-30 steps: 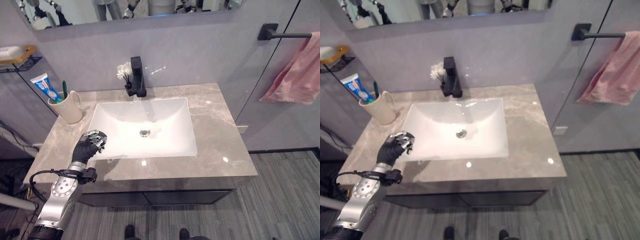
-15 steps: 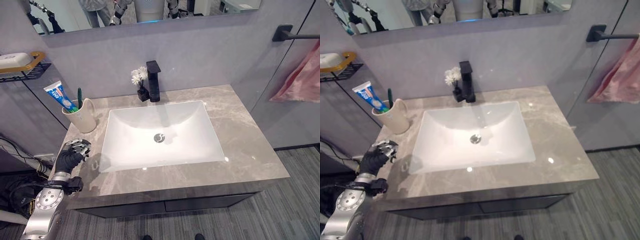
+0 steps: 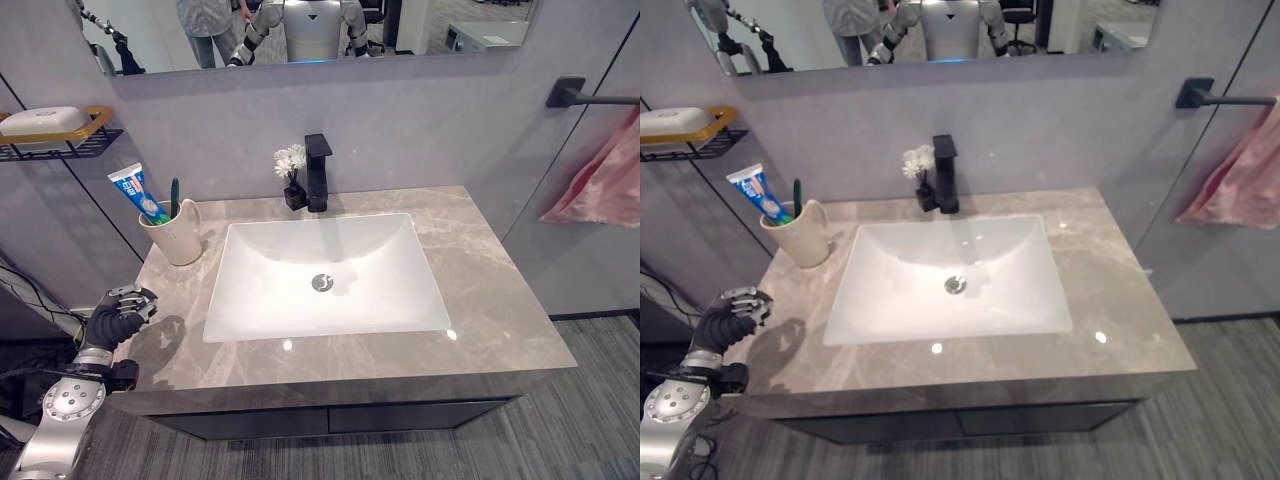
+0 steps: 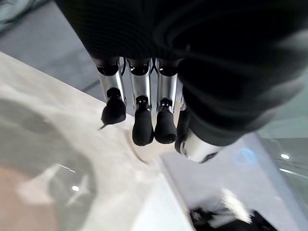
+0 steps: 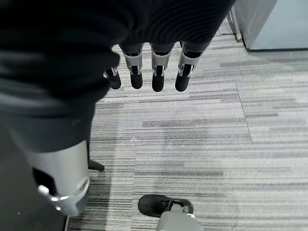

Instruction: Put brush and paste in cup on sink, flatten towel.

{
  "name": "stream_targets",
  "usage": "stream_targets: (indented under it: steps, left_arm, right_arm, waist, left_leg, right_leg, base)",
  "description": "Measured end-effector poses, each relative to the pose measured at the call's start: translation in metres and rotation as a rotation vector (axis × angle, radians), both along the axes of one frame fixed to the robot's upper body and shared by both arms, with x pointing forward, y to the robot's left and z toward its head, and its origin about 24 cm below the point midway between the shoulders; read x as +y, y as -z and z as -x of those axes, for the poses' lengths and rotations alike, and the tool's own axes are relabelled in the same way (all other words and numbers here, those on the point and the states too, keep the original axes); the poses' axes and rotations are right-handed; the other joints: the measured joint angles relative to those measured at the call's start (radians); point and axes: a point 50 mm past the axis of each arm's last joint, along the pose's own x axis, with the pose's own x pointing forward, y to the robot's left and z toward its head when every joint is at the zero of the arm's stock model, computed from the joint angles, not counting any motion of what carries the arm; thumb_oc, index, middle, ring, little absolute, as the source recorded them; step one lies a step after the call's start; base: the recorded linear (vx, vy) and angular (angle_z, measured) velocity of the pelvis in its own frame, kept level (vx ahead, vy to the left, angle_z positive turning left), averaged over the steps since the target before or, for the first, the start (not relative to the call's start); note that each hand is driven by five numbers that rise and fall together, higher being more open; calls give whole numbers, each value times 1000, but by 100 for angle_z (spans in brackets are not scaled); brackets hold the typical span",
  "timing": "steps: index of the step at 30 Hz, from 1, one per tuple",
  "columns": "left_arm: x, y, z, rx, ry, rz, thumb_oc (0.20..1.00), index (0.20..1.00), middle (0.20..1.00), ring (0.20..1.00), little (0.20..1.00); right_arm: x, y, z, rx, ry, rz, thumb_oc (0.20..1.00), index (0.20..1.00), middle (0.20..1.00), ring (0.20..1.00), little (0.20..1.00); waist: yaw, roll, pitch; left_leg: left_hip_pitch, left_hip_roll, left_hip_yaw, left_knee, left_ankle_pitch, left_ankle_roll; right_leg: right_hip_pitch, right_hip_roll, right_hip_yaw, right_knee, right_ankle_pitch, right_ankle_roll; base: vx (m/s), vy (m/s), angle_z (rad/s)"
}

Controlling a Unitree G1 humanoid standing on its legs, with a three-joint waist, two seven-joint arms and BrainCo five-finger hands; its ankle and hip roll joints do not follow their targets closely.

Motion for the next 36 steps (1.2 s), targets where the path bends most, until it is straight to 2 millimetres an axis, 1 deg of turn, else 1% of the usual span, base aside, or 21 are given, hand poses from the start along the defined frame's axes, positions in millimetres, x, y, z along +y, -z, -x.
stream_targets:
  steps: [6, 11, 14, 17, 20, 22, 24, 25, 26, 28, 30, 33, 34, 36]
  left_arm:
    - [11, 5, -4, 27, -61, -18, 200, 200, 200, 200, 200]
    - [23, -4, -24, 24, -103, -52, 200, 200, 200, 200, 200]
    - [22, -8, -32, 16, -96, -55, 200, 200, 200, 200, 200]
    - [24, -7, -31, 15, -118, -58, 200, 200, 200, 200, 200]
    - [23, -12, -36, -9, -120, -58, 200, 200, 200, 200, 200]
    - [24, -19, -40, -38, -132, -62, 200, 200, 200, 200, 200]
    - [25, -27, -50, -76, -138, -51, 200, 200, 200, 200, 200]
    - [30, -34, -54, -95, -166, -52, 200, 200, 200, 200, 200]
    - [32, -36, -57, -105, -178, -48, 200, 200, 200, 200, 200]
    - [34, -48, -65, -133, -187, -63, 200, 200, 200, 200, 200]
    - [36, -56, -68, -162, -195, -63, 200, 200, 200, 200, 200]
    - [36, -65, -74, -200, -206, -42, 200, 200, 200, 200, 200]
    - [33, -70, -82, -214, -203, -54, 200, 200, 200, 200, 200]
    - [35, -80, -87, -224, -206, -82, 200, 200, 200, 200, 200]
  right_arm:
    - [2, 1, 2, 13, -23, -20, 1000, 1000, 1000, 1000, 1000]
    - [5, 3, 2, 28, -50, -33, 1000, 1000, 1000, 1000, 1000]
    - [8, 3, 1, 24, -73, -46, 1000, 1000, 1000, 1000, 1000]
    - [9, 3, -3, 9, -81, -47, 1000, 1000, 1000, 1000, 1000]
    - [9, 3, -5, 8, -102, -45, 1000, 1000, 1000, 1000, 1000]
    - [10, 2, -10, -8, -112, -45, 1000, 1000, 1000, 1000, 1000]
    - [11, 2, -16, -29, -128, -46, 1000, 1000, 1000, 1000, 1000]
    - [12, 1, -25, -47, -149, -47, 1000, 1000, 1000, 1000, 1000]
    - [13, 1, -29, -62, -161, -47, 1000, 1000, 1000, 1000, 1000]
    - [17, -1, -42, -104, -196, -50, 1000, 1000, 1000, 1000, 1000]
    - [17, -4, -52, -138, -208, -46, 1000, 1000, 1000, 1000, 1000]
    - [15, -6, -57, -160, -213, -27, 1000, 1000, 1000, 1000, 1000]
    - [14, -6, -58, -156, -232, -22, 1000, 1000, 1000, 1000, 1000]
    - [13, -8, -63, -169, -248, -15, 1000, 1000, 1000, 1000, 1000]
  waist:
    - [-1, -9, 0]
    - [-2, -29, 8]
    - [-12, -38, 12]
    - [-33, -37, 28]
    - [-37, -35, 45]
    - [-43, -31, 58]
    - [-41, -26, 70]
    - [-50, -23, 74]
    - [-54, -23, 79]
    - [-56, -26, 104]
    - [-56, -25, 108]
    - [-58, -18, 131]
    - [-55, -16, 141]
    - [-58, -15, 143]
  left_leg:
    - [-12, 1, -4, 0, 2, -3]
    - [-37, 10, -6, 0, 11, -6]
    - [-56, 14, -4, 0, 13, -10]
    - [-68, 14, -2, 0, 15, -9]
    - [-71, 14, 0, 0, 15, -9]
    - [-90, 15, -1, 0, 17, -10]
    - [-120, 15, -1, 1, 27, -7]
    - [-136, 15, 0, 3, 33, -5]
    - [-139, 15, 1, 4, 35, -6]
    - [-145, 16, 7, 3, 36, -6]
    - [-165, 17, 23, 0, 36, -6]
    - [-176, 16, 24, 1, 39, -5]
    - [-183, 17, 23, 1, 40, -6]
    - [-205, 17, 23, 1, 45, -5]
  right_leg:
    - [-9, 1, -3, -2, 0, 0]
    - [-32, 11, -4, 4, 6, -5]
    - [-54, 15, -3, 3, 8, -7]
    - [-66, 15, -1, 4, 12, -8]
    - [-74, 15, 1, 4, 12, -8]
    - [-89, 16, 1, 4, 17, -9]
    - [-117, 17, 2, 4, 26, -8]
    - [-136, 17, 3, 4, 32, -8]
    - [-140, 18, 5, 4, 34, -8]
    - [-150, 18, 12, 4, 39, -10]
    - [-180, 19, 29, 4, 47, -10]
    - [-192, 18, 31, 4, 52, -9]
    - [-198, 19, 31, 4, 53, -10]
    - [-220, 19, 32, 4, 57, -10]
  base:
    - [3, -19, 1]
    - [1, -5, 1]
    - [0, 0, 0]
    - [0, 0, 0]
    - [-13, 8, -2]
    - [-33, 21, 1]
    - [0, 0, 0]
    - [0, 0, 0]
    - [-20, 30, -5]
    - [-15, 29, -10]
    - [-14, 25, -18]
    - [-7, 6, -4]
    - [0, 0, 0]
    - [0, 0, 0]
